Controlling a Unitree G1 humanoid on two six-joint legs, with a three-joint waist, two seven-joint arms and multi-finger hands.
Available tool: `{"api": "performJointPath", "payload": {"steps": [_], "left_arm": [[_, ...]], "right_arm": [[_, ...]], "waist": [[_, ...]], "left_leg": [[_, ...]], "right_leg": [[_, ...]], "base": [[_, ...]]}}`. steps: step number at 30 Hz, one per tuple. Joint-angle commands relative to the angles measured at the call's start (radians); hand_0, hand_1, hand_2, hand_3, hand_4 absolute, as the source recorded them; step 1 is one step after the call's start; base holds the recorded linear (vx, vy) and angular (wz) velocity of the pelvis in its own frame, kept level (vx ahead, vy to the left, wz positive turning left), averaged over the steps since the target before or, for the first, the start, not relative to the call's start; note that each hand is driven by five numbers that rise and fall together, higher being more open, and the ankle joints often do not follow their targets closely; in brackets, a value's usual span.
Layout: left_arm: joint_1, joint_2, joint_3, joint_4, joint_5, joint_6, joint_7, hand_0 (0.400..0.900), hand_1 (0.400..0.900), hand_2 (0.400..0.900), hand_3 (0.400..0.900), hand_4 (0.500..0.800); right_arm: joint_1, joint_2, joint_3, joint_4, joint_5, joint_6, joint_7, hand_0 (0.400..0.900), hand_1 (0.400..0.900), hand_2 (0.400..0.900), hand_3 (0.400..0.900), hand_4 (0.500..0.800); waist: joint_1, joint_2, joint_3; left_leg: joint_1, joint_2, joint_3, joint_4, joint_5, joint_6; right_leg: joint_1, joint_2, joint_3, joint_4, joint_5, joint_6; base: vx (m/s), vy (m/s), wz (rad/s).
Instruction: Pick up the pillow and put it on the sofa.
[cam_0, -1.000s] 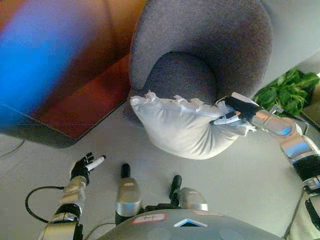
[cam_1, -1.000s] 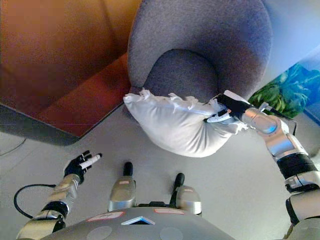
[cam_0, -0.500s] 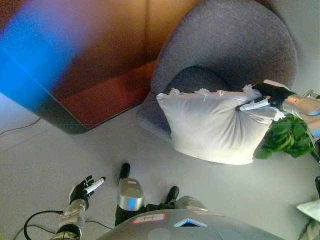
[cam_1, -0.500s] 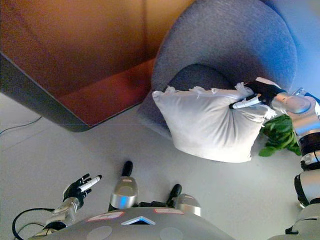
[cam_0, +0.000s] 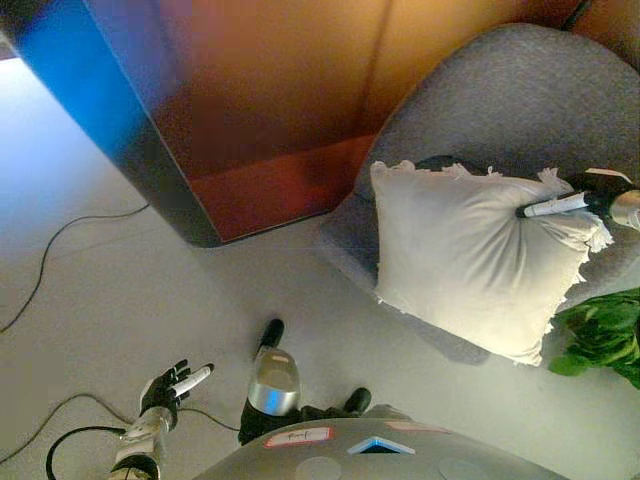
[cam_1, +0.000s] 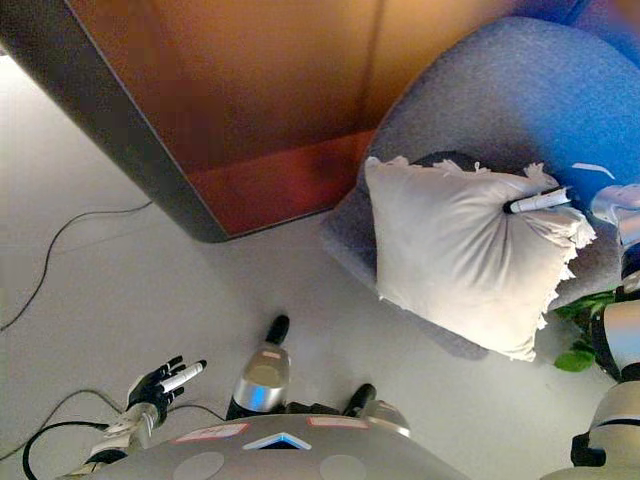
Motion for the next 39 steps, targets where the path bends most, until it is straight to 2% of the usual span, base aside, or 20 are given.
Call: {"api": "performJointPath", "payload": {"steps": [1, 4, 10, 17, 24, 28, 33, 37, 39], "left_arm": [[0.003, 0.065, -0.061, -0.004, 0.028, -0.065, -0.004, 0.900, 0.900, 0.900, 0.900, 0.800], [0.002, 0.066, -0.066, -0.008, 0.018, -0.064, -0.004, 0.900, 0.900, 0.900, 0.900, 0.800], [0.004, 0.057, -0.074, -0.002, 0.012, -0.073, -0.002, 0.900, 0.900, 0.900, 0.900, 0.800], [0.009, 0.057, -0.072, -0.003, 0.000, -0.066, -0.003, 0.900, 0.900, 0.900, 0.900, 0.800], [0.013, 0.057, -0.073, 0.009, -0.009, -0.068, -0.002, 0.900, 0.900, 0.900, 0.900, 0.800], [0.012, 0.053, -0.069, 0.016, -0.017, -0.066, -0.004, 0.900, 0.900, 0.900, 0.900, 0.800], [0.006, 0.045, -0.065, 0.002, -0.026, -0.052, -0.007, 0.900, 0.900, 0.900, 0.900, 0.800], [-0.016, 0.033, -0.048, -0.002, -0.040, -0.040, -0.013, 0.900, 0.900, 0.900, 0.900, 0.800], [-0.029, 0.024, -0.042, -0.010, -0.044, -0.032, -0.002, 0.900, 0.900, 0.900, 0.900, 0.800]], "right_arm": [[-0.263, -0.105, 0.011, -0.050, 0.040, 0.042, -0.129, 0.900, 0.900, 0.900, 0.900, 0.800], [-0.269, -0.111, 0.017, -0.028, 0.023, 0.080, -0.146, 0.900, 0.900, 0.900, 0.900, 0.800], [-0.287, -0.127, 0.022, 0.002, -0.035, 0.098, -0.191, 0.900, 0.900, 0.900, 0.900, 0.800], [-0.283, -0.168, 0.026, 0.016, -0.093, 0.151, -0.214, 0.900, 0.900, 0.900, 0.900, 0.800], [-0.296, -0.214, 0.037, 0.016, -0.101, 0.166, -0.260, 0.900, 0.900, 0.900, 0.900, 0.800], [-0.308, -0.238, 0.044, 0.006, -0.071, 0.137, -0.271, 0.900, 0.900, 0.900, 0.900, 0.800], [-0.215, -0.239, 0.002, -0.109, 0.013, 0.040, -0.291, 0.900, 0.900, 0.900, 0.900, 0.800], [0.001, -0.181, -0.153, -0.292, 0.143, -0.015, -0.374, 0.900, 0.900, 0.900, 0.900, 0.800], [0.142, -0.120, -0.262, -0.389, 0.191, -0.049, -0.423, 0.900, 0.900, 0.900, 0.900, 0.800]], "waist": [[0.027, -0.007, -0.032], [0.028, 0.004, -0.024], [0.024, 0.016, -0.023], [0.007, 0.012, -0.030], [-0.017, 0.003, -0.039], [-0.038, -0.004, -0.052], [-0.080, -0.022, -0.074], [-0.129, -0.027, -0.085], [-0.157, -0.029, -0.089]], "left_leg": [[-0.015, -0.027, 0.048, -0.004, -0.011, 0.011], [-0.024, -0.028, 0.039, 0.005, -0.005, 0.010], [-0.023, -0.027, 0.039, 0.016, -0.006, 0.008], [-0.019, -0.020, 0.054, 0.021, -0.006, 0.005], [-0.005, -0.011, 0.078, 0.016, -0.007, 0.005], [-0.001, -0.006, 0.095, 0.014, -0.011, 0.006], [0.034, -0.007, 0.127, -0.004, -0.024, 0.018], [0.067, 0.003, 0.164, -0.014, -0.042, 0.027], [0.087, 0.005, 0.184, -0.018, -0.053, 0.033]], "right_leg": [[-0.028, 0.015, 0.032, 0.180, -0.128, -0.058], [-0.028, 0.015, 0.034, 0.183, -0.127, -0.061], [-0.014, 0.015, 0.044, 0.184, -0.133, -0.064], [0.002, 0.018, 0.066, 0.174, -0.134, -0.064], [0.013, 0.024, 0.091, 0.160, -0.134, -0.063], [0.013, 0.024, 0.106, 0.148, -0.128, -0.059], [0.006, 0.016, 0.142, 0.139, -0.114, -0.046], [-0.013, 0.010, 0.174, 0.150, -0.112, -0.040], [-0.019, 0.008, 0.192, 0.153, -0.109, -0.036]], "base": [[0.00, -0.002, 0.04], [0.00, 0.000, 0.00], [0.01, 0.008, -0.05], [0.00, -0.004, -0.11], [-0.01, -0.020, -0.13], [-0.03, 0.004, -0.17], [-0.03, 0.015, -0.21], [-0.05, 0.028, -0.25], [-0.05, 0.033, -0.18]]}}
